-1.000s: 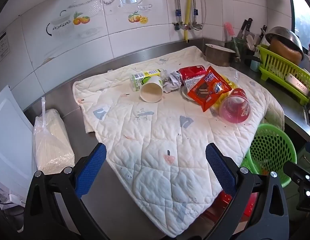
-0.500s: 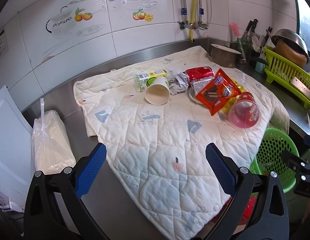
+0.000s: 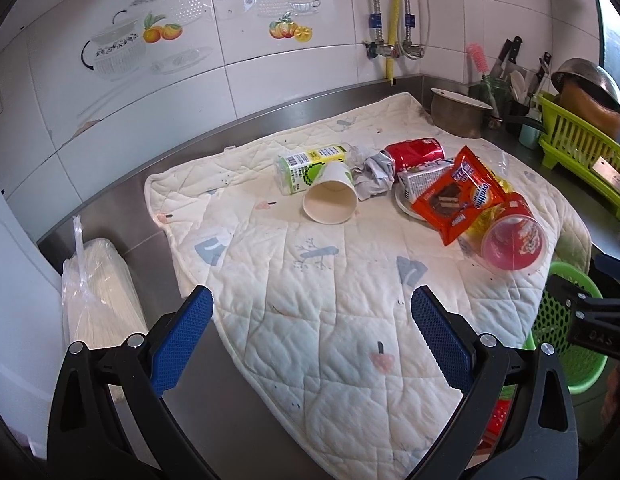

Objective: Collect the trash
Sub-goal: 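Move both grippers toward the trash pile on the quilted mat, then grasp the red plastic cup with the right gripper while the left gripper grasps the orange Ovaltine wrapper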

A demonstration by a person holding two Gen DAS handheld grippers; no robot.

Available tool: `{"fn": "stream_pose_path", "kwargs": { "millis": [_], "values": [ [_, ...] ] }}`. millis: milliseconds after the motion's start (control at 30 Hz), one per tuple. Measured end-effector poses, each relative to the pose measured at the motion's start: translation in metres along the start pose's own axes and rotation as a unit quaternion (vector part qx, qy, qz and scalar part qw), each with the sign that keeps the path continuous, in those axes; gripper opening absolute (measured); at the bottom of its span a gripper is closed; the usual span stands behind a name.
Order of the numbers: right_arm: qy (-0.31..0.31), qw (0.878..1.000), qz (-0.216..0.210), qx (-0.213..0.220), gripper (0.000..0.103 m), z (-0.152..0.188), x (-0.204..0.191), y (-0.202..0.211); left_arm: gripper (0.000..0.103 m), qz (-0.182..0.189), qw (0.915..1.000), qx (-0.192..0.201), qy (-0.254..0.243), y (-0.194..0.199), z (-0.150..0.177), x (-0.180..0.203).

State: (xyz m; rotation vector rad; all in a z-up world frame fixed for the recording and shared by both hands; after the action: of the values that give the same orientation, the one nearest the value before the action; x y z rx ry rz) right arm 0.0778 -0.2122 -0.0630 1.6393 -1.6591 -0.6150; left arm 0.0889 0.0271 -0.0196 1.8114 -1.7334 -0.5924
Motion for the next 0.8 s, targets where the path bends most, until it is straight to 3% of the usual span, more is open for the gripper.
{"fn": "stream_pose_path", "kwargs": {
  "millis": [33,133,367,600,800],
  "values": [
    [-0.001,1.0,0.002,-0.002,0.084,-0.001,0.0,-0.003,0.098,0.001,1.0,0.0,-0.002,-0.002,-0.002,0.0],
    [-0.011,1.0,0.002,-0.009,0.083,-0.005,0.002,-0.015,0.098,0.006,1.0,0.001,-0.007,-0.007,-0.008,-0.001],
    [-0.025,0.999,0.02,-0.016,0.069,-0.015,0.007,-0.039,0.097,0.037,0.9989,0.0,-0.029,-0.023,-0.022,0.01],
    [-0.032,0.998,0.044,-0.02,0.047,-0.024,0.012,-0.055,0.089,0.108,0.9919,-0.019,-0.064,-0.048,-0.037,0.035],
    [-0.047,0.997,0.053,-0.026,0.019,-0.024,0.02,-0.058,0.081,0.192,0.9754,-0.04,-0.101,-0.072,-0.052,0.065]
  ]
}}
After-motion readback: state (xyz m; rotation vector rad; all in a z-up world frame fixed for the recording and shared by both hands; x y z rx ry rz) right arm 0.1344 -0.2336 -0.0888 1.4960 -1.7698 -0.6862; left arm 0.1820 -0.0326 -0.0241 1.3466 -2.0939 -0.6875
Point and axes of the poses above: each gripper's, at about its wrist camera, not at the fingertips, and y roughly against the way its jaws point, x to its right, z to its underside, the point moved 2 cm from there along -y, roughly the way its jaws point, and after that the axes turned 13 degrees about y, right-handed, at the moved point
